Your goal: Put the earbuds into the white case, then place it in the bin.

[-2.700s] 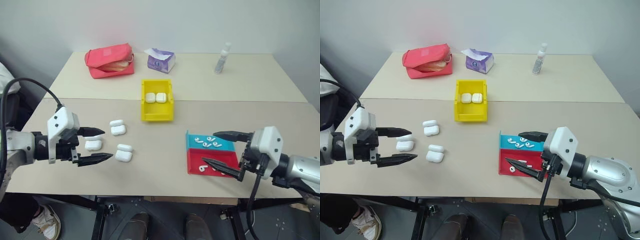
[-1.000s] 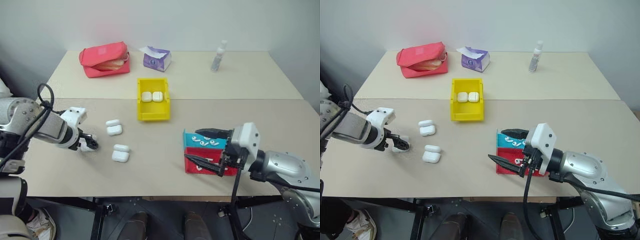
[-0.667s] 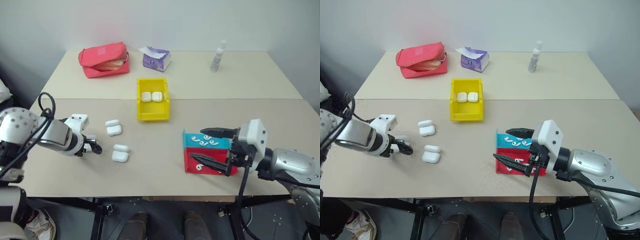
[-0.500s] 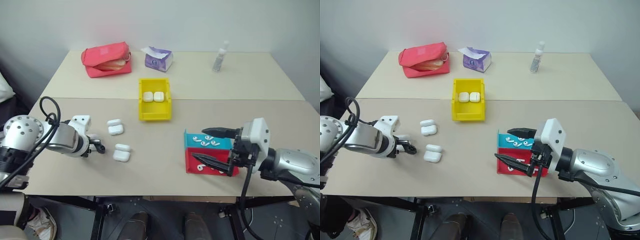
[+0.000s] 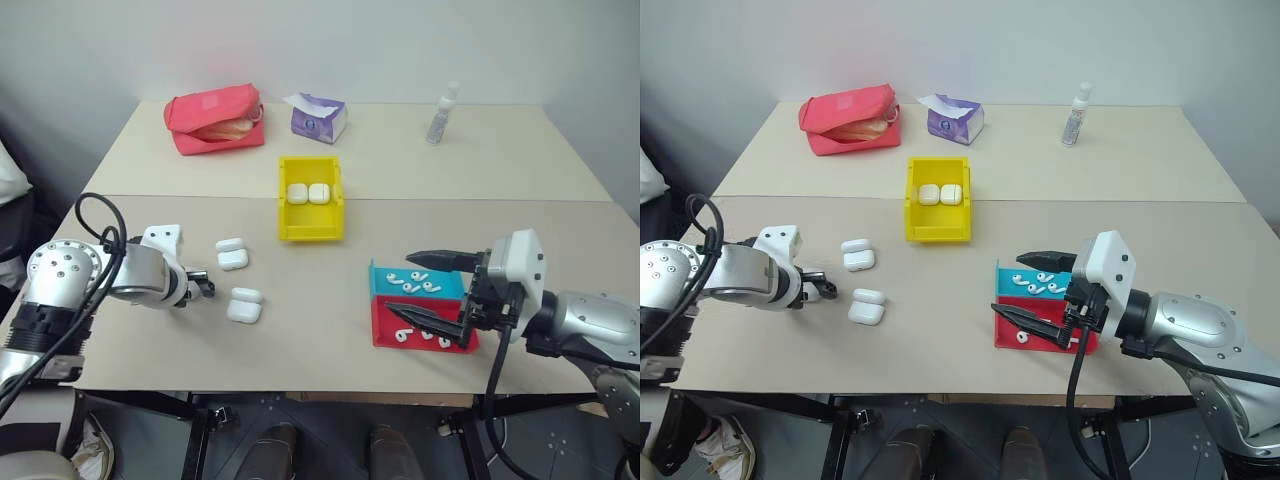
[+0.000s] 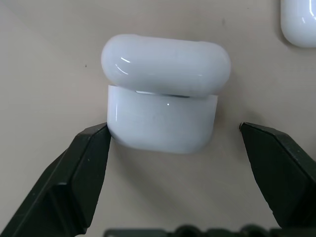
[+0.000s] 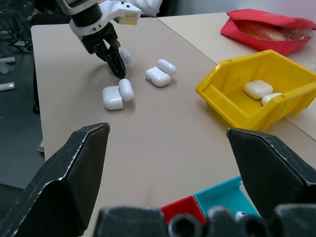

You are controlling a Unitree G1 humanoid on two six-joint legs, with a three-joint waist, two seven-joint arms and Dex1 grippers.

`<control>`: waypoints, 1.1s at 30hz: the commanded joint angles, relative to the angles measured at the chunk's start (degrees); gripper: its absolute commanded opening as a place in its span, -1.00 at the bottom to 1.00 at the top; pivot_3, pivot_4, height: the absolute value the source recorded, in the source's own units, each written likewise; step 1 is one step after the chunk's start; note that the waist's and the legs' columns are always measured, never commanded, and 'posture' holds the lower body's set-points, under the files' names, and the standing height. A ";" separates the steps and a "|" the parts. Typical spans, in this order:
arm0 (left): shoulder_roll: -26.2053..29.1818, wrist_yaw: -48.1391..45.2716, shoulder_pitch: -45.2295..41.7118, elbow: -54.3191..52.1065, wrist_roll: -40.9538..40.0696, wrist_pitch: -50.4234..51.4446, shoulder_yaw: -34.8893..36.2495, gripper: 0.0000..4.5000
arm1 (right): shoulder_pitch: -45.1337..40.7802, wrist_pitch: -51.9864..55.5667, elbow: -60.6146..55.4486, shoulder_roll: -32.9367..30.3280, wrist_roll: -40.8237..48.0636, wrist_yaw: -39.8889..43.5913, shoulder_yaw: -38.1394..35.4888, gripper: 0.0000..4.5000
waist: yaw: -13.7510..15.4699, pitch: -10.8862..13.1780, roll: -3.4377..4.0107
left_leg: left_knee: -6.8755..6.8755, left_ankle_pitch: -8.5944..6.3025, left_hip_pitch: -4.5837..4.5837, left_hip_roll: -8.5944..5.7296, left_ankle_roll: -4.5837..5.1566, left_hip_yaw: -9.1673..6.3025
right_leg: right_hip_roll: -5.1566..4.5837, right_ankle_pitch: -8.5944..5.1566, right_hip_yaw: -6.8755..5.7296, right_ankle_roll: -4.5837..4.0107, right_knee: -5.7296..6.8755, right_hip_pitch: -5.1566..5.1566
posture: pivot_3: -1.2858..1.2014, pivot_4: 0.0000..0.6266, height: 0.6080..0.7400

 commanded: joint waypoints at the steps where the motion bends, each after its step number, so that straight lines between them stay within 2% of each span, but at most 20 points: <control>1: 0.01 0.74 -1.41 0.27 -0.41 0.09 1.60 0.99 | -0.57 -0.61 -0.88 -0.43 0.44 0.17 -1.47 0.98 | 0.00 0.00 0.00 | 0.00 0.00 0.00 0.00 0.00 0.00 | 0.00 0.00 0.00 0.00 0.00 0.00 | 0.03 -0.52 1.00; 17: -0.91 1.22 -5.66 5.46 -0.41 0.87 -0.88 0.99 | 0.87 -0.79 -2.21 -0.45 0.11 -0.79 -2.04 0.98 | 0.06 -0.01 -0.01 | 0.00 0.01 -0.03 0.00 -0.01 0.01 | 0.00 0.00 0.00 0.00 0.00 -0.02 | 0.03 -0.52 1.00; 22: -0.29 0.67 -7.05 7.16 -0.08 1.54 -3.66 0.99 | 0.97 -0.73 -2.45 -0.21 0.08 -1.31 -1.92 0.98 | 0.14 -0.01 -0.01 | 0.01 0.01 -0.02 -0.01 -0.01 0.01 | 0.00 0.00 0.00 0.00 0.00 -0.01 | 0.03 -0.52 1.00; 28: 0.36 -5.51 -10.41 8.80 5.30 6.20 -5.43 0.99 | 1.63 -0.71 -3.24 0.15 0.09 -2.46 -1.85 0.98 | 0.18 -0.01 -0.02 | 0.00 0.01 -0.03 -0.03 -0.01 0.01 | 0.00 0.00 -0.01 0.00 0.00 -0.02 | 0.03 -0.52 1.00; 33: 0.26 -14.90 -14.59 11.55 14.62 13.53 -6.53 0.99 | 2.37 -0.66 -4.11 0.34 0.15 -3.70 -1.84 0.98 | 0.16 -0.01 -0.02 | 0.00 0.01 -0.02 -0.06 -0.01 0.01 | 0.00 0.00 -0.03 0.00 0.00 -0.02 | 0.03 -0.52 1.00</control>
